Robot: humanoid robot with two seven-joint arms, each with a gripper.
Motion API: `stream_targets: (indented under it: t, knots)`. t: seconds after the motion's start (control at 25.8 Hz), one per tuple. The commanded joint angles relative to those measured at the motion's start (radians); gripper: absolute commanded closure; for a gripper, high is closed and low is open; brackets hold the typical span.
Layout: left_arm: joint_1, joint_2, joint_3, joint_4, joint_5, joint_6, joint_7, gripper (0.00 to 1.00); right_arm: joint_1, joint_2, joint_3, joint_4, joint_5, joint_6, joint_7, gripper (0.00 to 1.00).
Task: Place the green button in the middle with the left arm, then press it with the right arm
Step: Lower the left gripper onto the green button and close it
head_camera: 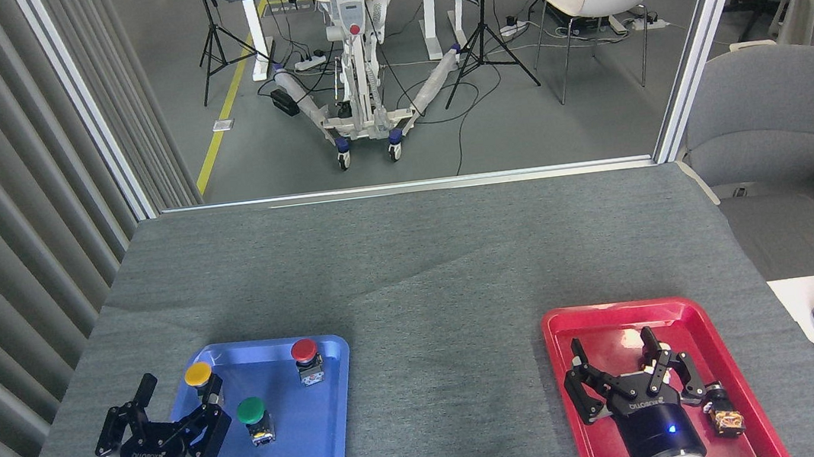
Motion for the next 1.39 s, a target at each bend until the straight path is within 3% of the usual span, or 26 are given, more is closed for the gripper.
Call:
stream_targets:
  t: [0.0, 0.23, 0.39, 0.58, 0.93, 1.35]
  knots:
    - [0.053, -0.004, -0.049, -0.113, -0.002, 0.012, -0.01, 0.02, 0.0, 0.0, -0.001, 0.0, 0.0, -0.001, -0.003, 0.01]
    - [0.162, -0.033, -0.098, -0.222, -0.003, 0.078, -0.005, 0.02, -0.003, 0.0, -0.002, 0.002, -0.002, -0.001, -0.003, 0.01]
    - [0.174, -0.05, -0.153, -0.15, -0.025, 0.088, -0.005, 0.02, -0.003, 0.0, -0.004, 0.002, -0.002, -0.002, -0.003, 0.01]
    - [0.176, -0.116, -0.183, -0.107, -0.179, 0.17, 0.007, 0.02, -0.008, 0.0, -0.004, 0.0, 0.0, -0.007, -0.003, 0.01]
    - [0.127, -0.136, -0.192, 0.017, -0.181, 0.267, 0.012, 0.02, -0.009, -0.001, -0.004, 0.0, -0.002, -0.007, -0.002, 0.01]
    - [0.004, -0.128, -0.192, 0.178, -0.183, 0.269, 0.015, 0.02, -0.005, -0.003, -0.008, 0.0, -0.005, -0.007, -0.003, 0.01]
